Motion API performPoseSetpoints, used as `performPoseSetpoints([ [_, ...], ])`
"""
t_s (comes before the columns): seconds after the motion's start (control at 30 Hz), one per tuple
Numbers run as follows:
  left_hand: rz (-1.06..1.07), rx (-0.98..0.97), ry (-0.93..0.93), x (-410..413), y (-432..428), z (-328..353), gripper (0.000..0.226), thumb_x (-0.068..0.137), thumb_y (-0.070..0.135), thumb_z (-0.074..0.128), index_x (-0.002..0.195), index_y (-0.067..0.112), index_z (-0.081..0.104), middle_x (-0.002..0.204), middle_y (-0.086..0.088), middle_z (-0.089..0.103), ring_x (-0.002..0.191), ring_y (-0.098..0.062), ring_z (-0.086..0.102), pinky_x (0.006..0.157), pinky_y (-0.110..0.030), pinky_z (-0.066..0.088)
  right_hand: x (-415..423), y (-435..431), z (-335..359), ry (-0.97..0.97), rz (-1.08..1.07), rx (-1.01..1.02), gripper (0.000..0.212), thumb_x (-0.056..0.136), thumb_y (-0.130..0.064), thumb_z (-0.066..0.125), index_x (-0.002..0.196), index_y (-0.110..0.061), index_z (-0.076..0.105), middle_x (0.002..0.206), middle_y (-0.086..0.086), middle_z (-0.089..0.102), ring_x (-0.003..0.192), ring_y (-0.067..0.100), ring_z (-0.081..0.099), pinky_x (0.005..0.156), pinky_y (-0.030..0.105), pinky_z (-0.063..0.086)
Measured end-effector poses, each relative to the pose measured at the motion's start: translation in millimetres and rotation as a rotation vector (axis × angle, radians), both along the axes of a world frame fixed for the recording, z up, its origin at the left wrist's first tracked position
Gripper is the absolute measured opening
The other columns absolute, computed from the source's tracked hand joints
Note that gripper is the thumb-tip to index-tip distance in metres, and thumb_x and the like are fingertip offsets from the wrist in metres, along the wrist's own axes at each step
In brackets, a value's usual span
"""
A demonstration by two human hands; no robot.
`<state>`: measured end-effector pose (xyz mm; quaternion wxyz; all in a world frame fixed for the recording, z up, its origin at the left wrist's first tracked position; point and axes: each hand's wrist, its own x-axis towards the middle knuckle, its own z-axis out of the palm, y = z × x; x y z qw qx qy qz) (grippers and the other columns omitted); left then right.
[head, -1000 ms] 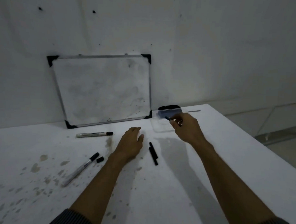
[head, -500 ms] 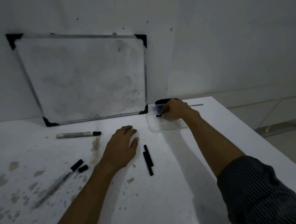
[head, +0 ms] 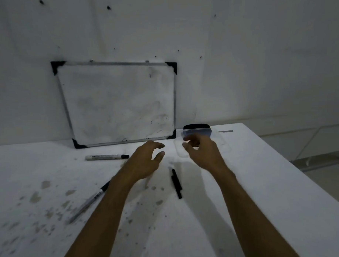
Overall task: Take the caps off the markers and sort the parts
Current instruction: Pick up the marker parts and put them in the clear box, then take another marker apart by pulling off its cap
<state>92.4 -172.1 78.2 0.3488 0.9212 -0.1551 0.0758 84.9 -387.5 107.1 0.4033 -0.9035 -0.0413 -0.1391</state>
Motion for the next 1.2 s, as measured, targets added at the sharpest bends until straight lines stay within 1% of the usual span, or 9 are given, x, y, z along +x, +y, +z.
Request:
performPoseSetpoints([
  [0.2, 0.023, 0.099, 0.021, -65, 56, 33, 0.032, 0.101, 0.041, 0.057, 0.128, 0.026, 0.066, 0.121, 0.01, 0.069, 0.106, -0.002, 0.062, 0.097, -0.03, 0.053, -71, 54, -16, 0.185, 0.202, -0.018, 0.027, 0.095, -0.039, 0.065, 0.12, -0.028, 0.065, 0.093, -0.014, 0.068, 0.095, 0.006, 0.061, 0.072, 0.017, 0.044],
  [0.3, 0.107, 0.147, 0.003, -93, 96, 23, 0.042, 0.095, 0.046, 0.066, 0.133, 0.028, 0.062, 0.133, 0.009, 0.063, 0.121, -0.009, 0.057, 0.106, -0.032, 0.045, -87, 89, -28, 0.207, 0.315, -0.076, 0.029, 0.096, -0.039, 0.065, 0.122, -0.028, 0.065, 0.091, -0.018, 0.064, 0.098, 0.006, 0.06, 0.081, 0.015, 0.044],
  [0.37, 0.192, 0.217, 0.032, -110, 122, 7, 0.062, 0.085, 0.057, 0.072, 0.138, 0.028, 0.057, 0.137, 0.008, 0.058, 0.129, -0.017, 0.051, 0.11, -0.037, 0.037, -92, 112, -35, 0.177, 0.366, -0.097, 0.028, 0.096, -0.036, 0.065, 0.123, -0.027, 0.066, 0.095, -0.015, 0.066, 0.098, 0.005, 0.059, 0.079, 0.011, 0.042],
  [0.47, 0.307, 0.212, 0.052, -134, 154, -27, 0.086, 0.068, 0.078, 0.07, 0.136, 0.029, 0.054, 0.128, 0.006, 0.058, 0.119, -0.018, 0.05, 0.101, -0.038, 0.039, -89, 146, -50, 0.06, 0.395, -0.179, 0.029, 0.094, -0.033, 0.067, 0.122, -0.027, 0.067, 0.108, -0.005, 0.07, 0.105, 0.015, 0.06, 0.093, 0.034, 0.048],
  [0.57, 0.369, 0.088, 0.053, -152, 169, -54, 0.092, 0.063, 0.079, 0.075, 0.135, 0.027, 0.05, 0.116, 0.012, 0.05, 0.11, -0.014, 0.05, 0.091, -0.034, 0.044, -80, 175, -59, -0.072, 0.424, -0.363, 0.036, 0.091, -0.034, 0.069, 0.126, -0.031, 0.065, 0.126, 0.002, 0.063, 0.116, 0.025, 0.053, 0.096, 0.037, 0.037],
  [0.77, 0.358, -0.003, 0.104, -148, 180, -57, 0.113, 0.053, 0.083, 0.078, 0.143, 0.025, 0.043, 0.133, 0.006, 0.053, 0.118, -0.014, 0.051, 0.098, -0.033, 0.047, -58, 215, -56, -0.209, 0.56, -0.687, 0.031, 0.096, -0.039, 0.061, 0.125, -0.033, 0.07, 0.138, 0.001, 0.057, 0.128, 0.027, 0.047, 0.107, 0.043, 0.029],
  [0.9, 0.348, -0.319, 0.151, -149, 182, -50, 0.114, 0.058, 0.079, 0.079, 0.15, 0.027, 0.037, 0.142, 0.009, 0.048, 0.124, -0.014, 0.053, 0.103, -0.038, 0.05, -48, 219, -45, -0.244, 0.506, -0.603, 0.024, 0.097, -0.04, 0.06, 0.116, -0.033, 0.073, 0.124, -0.003, 0.066, 0.124, 0.025, 0.051, 0.102, 0.042, 0.03],
  [1.0, 0.397, -0.629, 0.112, -146, 176, -37, 0.089, 0.077, 0.071, 0.068, 0.149, 0.027, 0.043, 0.14, 0.01, 0.054, 0.128, -0.016, 0.055, 0.106, -0.041, 0.05, -52, 212, -33, -0.201, 0.379, -0.369, 0.024, 0.097, -0.044, 0.06, 0.115, -0.033, 0.072, 0.112, -0.009, 0.072, 0.114, 0.02, 0.056, 0.093, 0.038, 0.033],
  [1.2, 0.364, -1.022, 0.046, -149, 121, -31, 0.046, 0.083, 0.06, 0.066, 0.12, 0.034, 0.073, 0.12, 0.007, 0.076, 0.113, -0.011, 0.071, 0.102, -0.04, 0.055, -103, 173, -29, -0.03, 0.307, -0.049, 0.03, 0.093, -0.05, 0.064, 0.113, -0.031, 0.075, 0.103, -0.015, 0.076, 0.104, 0.006, 0.068, 0.101, 0.044, 0.05],
])
